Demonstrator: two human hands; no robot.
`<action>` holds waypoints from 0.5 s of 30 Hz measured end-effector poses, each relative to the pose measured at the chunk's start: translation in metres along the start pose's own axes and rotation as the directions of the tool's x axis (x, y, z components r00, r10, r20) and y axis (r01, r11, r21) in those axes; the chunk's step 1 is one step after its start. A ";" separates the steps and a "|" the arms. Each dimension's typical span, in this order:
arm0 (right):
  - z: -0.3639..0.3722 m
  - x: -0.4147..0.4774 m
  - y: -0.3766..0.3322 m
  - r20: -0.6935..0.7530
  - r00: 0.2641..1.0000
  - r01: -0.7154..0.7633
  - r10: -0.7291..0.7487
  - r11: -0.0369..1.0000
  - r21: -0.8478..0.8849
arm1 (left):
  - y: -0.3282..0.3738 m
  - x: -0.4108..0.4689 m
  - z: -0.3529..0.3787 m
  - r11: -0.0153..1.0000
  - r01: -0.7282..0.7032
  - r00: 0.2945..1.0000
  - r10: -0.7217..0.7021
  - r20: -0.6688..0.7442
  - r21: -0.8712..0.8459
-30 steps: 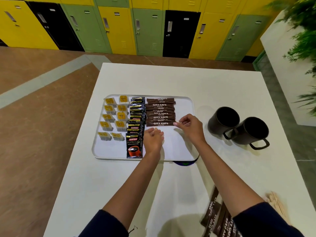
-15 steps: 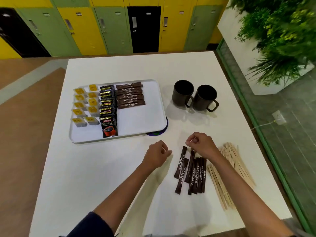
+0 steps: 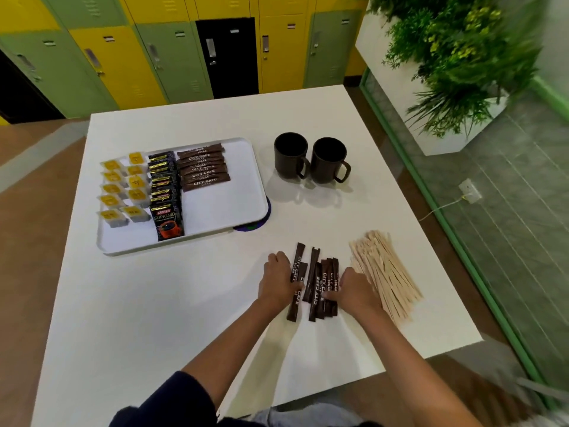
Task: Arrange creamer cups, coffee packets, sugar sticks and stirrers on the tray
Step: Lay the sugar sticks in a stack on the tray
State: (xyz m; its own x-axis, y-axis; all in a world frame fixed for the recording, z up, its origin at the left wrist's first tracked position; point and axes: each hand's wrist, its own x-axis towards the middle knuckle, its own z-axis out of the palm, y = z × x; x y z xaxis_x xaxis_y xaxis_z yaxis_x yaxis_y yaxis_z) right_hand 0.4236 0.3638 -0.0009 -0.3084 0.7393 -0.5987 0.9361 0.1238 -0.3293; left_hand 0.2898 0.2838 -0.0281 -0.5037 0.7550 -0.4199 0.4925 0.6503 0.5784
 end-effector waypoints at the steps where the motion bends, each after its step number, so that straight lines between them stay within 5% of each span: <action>1: 0.005 -0.002 0.001 -0.009 1.000 0.005 -0.005 1.000 0.027 | 0.000 -0.001 0.001 1.000 0.008 1.000 -0.008 -0.001 -0.009; 9: 0.017 -0.005 -0.003 -0.080 0.997 0.024 -0.009 0.981 0.192 | -0.004 -0.001 0.002 0.988 0.132 0.990 -0.128 0.055 -0.075; 15: 0.008 -0.005 -0.010 -0.012 1.000 0.006 -0.003 0.972 0.235 | -0.004 -0.001 -0.005 0.980 0.195 0.970 -0.197 0.143 0.029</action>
State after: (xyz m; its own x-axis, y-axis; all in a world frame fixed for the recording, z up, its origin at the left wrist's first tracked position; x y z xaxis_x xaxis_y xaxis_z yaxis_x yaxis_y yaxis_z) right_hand 0.4142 0.3533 -0.0007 -0.3092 0.7468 -0.5888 0.8681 -0.0312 -0.4955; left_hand 0.2849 0.2805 -0.0267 -0.4838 0.6162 -0.6214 0.4051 0.7871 0.4651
